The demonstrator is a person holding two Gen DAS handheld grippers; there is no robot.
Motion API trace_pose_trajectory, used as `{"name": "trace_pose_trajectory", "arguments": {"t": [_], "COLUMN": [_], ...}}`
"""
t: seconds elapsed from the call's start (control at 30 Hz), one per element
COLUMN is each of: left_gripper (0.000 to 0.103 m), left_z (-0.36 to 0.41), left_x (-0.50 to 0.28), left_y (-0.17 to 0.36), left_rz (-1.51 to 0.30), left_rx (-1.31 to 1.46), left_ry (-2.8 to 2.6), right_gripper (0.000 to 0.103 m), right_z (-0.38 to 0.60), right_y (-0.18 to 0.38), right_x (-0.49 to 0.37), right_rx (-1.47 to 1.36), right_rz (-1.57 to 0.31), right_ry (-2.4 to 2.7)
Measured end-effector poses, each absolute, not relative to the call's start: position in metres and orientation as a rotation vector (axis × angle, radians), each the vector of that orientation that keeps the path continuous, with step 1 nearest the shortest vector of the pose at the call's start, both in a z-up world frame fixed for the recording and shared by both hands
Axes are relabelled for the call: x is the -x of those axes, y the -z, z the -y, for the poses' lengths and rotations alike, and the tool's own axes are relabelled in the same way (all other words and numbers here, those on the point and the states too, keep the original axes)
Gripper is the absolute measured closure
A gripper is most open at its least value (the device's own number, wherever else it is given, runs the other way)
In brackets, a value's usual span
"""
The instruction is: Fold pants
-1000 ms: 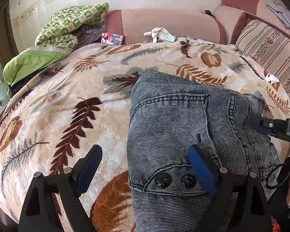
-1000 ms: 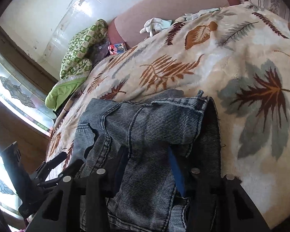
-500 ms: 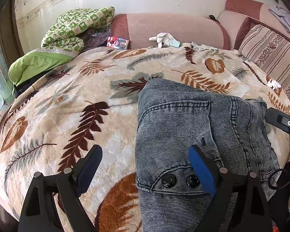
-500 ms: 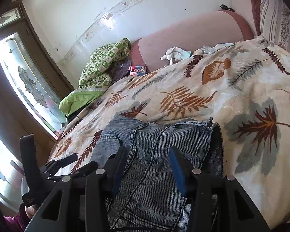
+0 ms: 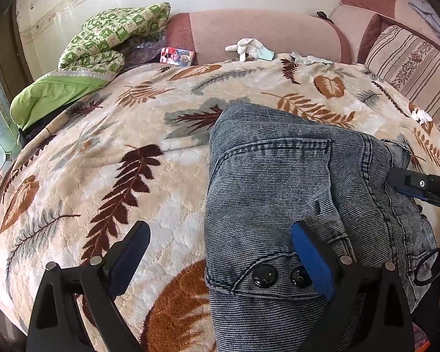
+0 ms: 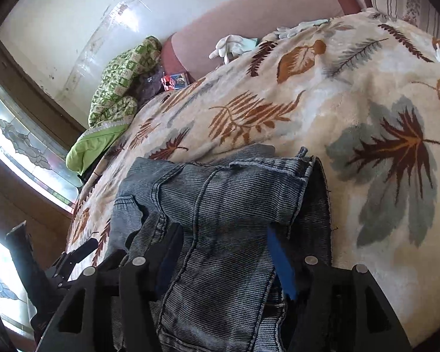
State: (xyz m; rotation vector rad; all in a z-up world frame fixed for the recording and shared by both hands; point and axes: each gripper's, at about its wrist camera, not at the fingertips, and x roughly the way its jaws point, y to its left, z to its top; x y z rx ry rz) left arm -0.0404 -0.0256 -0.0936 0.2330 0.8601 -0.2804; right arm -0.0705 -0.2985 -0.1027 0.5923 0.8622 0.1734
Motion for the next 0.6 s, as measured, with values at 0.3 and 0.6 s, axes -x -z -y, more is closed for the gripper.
{"name": "trace_pose_trajectory", "arguments": {"t": [0.3,0.6], "left_gripper": [0.006,0.006], "left_z": [0.009,-0.013], "left_x": [0.040,0.021], "left_y": [0.071,0.072], "left_rz": [-0.783,-0.799], "left_rx": [-0.156,-0.102], "left_ry": [0.277,0.198], "right_gripper": [0.040,0.039], "right_z": [0.309,0.327], "right_y": [0.086,0.075], "right_x": [0.086,0.093], "right_rx": [-0.622,-0.636], "right_rz": [-0.748,-0.715], "right_ry": [-0.171,-0.116]}}
